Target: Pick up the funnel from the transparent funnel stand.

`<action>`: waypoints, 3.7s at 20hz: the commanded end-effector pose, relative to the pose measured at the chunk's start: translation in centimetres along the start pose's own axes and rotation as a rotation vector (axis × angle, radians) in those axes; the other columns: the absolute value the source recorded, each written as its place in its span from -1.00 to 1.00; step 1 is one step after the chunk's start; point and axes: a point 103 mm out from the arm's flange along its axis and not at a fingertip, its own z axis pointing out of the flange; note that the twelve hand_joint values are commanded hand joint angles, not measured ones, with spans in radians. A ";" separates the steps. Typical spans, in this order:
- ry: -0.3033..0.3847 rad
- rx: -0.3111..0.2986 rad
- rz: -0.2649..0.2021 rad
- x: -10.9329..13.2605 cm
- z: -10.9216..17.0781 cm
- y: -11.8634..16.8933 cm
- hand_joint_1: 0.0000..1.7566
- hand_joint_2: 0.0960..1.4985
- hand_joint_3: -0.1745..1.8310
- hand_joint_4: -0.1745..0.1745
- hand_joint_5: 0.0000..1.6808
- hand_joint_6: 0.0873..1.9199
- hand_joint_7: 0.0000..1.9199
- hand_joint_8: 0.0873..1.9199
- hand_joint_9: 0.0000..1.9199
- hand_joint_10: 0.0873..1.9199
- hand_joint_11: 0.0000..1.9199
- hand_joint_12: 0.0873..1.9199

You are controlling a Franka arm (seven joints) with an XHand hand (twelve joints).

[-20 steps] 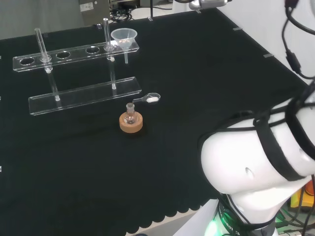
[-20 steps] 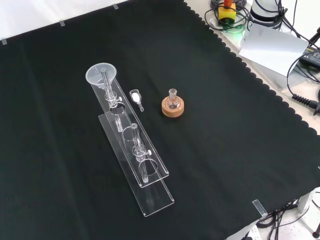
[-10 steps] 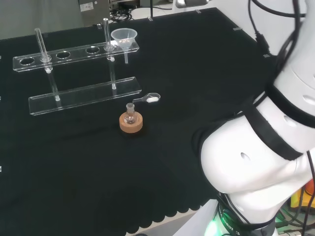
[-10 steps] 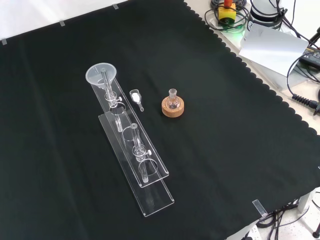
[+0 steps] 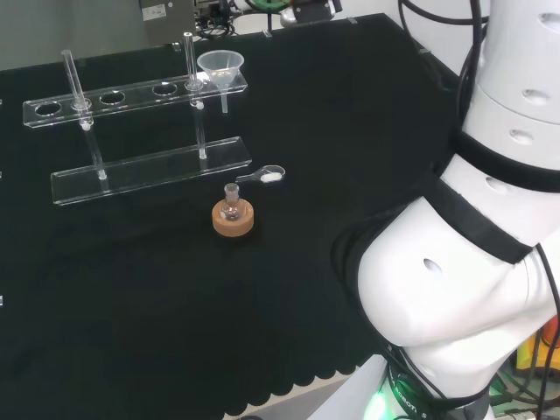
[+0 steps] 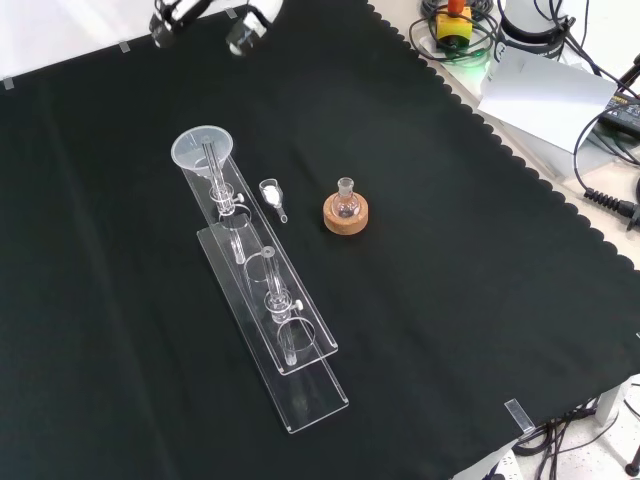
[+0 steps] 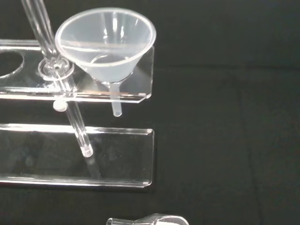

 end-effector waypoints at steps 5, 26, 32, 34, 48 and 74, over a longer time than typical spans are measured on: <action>-0.040 0.080 -0.020 2.7 2.6 2.7 -0.74 0.40 -0.59 -0.21 -0.79 -1.00 -0.99 -0.40 -0.78 -0.31 -0.97 0.48; -0.146 0.336 -0.085 5.8 4.8 5.4 -0.34 -0.05 -0.57 -0.18 -1.00 -1.00 -1.00 -0.85 -1.00 -0.11 -0.72 0.59; -0.194 0.347 -0.076 6.2 4.8 5.8 -0.29 -0.07 -0.55 -0.15 -0.98 -1.00 -1.00 -0.80 -0.99 -0.08 -0.66 0.57; -0.206 0.341 -0.078 6.2 4.8 5.9 -0.28 -0.08 -0.54 -0.13 -0.97 -1.00 -1.00 -0.77 -0.96 -0.08 -0.65 0.56; -0.249 0.317 -0.091 6.3 5.2 7.0 -0.18 -0.14 -0.39 -0.08 -0.92 -1.00 -1.00 -0.67 -0.89 -0.11 -0.60 0.52; -0.257 0.346 -0.064 5.4 5.4 8.5 -0.20 -0.17 -0.34 -0.02 -0.87 -1.00 -1.00 -0.62 -0.87 -0.12 -0.61 0.52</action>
